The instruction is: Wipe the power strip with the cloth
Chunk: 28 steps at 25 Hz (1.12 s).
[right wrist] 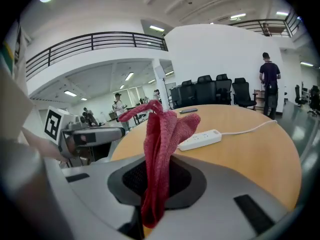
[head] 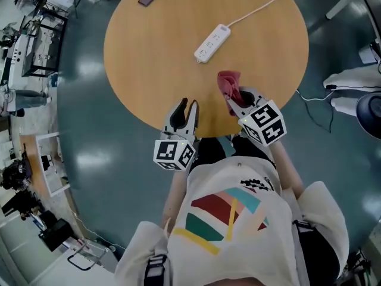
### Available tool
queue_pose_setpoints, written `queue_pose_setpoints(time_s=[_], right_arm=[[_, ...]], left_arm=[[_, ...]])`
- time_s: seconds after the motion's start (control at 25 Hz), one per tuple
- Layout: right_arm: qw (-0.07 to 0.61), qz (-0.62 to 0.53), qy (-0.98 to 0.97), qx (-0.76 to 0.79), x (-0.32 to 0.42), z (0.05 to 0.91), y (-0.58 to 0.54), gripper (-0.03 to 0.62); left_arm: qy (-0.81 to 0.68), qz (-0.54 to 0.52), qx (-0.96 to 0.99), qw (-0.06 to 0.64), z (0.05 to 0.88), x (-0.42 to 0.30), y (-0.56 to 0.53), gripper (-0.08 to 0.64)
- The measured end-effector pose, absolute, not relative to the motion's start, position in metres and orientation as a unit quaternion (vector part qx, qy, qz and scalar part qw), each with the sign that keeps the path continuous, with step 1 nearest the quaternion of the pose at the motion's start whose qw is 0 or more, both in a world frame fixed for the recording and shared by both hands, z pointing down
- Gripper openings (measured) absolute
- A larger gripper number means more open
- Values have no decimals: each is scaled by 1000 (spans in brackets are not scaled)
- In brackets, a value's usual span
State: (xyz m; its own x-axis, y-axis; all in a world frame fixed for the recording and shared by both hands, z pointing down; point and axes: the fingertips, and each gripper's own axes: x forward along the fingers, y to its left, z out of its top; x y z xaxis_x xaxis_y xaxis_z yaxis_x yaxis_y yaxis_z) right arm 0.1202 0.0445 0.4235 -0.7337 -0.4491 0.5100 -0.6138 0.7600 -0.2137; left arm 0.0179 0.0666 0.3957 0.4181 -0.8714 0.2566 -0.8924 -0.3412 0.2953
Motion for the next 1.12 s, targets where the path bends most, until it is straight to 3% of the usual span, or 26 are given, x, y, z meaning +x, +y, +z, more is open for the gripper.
queue_pose_setpoints(time_s=[0.04,0.08,0.32,0.36,0.48,0.52,0.68,0.92,1.12], right_arm=[[219,197,-912,285,109,424,36,38],[219,208,-912,279,101,425,27,38],[261,255,-888,279,75,446,-44,39],[272,257,-883,283,72,451,-56,39],[277,271,-881,271,58,454,-90,40],[274,278,-882,263,52,454,-99,39],[281,306,-886,207,22,464,-122,39],[381,291,-872,94,-2,507,-124,39],[395,293,-868,64,-7,510,-131,39]], left_arm=[[-548,51,811,196,402,6,58,87],[-555,71,806,194,408,-4,49,42],[-513,128,829,182,446,-24,-42,46],[-508,140,832,173,454,-23,-57,57],[-474,170,848,165,478,-12,-96,298],[-460,184,852,171,489,-7,-104,331],[-409,237,864,175,523,3,-122,336],[-371,318,861,142,551,14,-119,334],[-394,322,851,132,554,15,-126,334]])
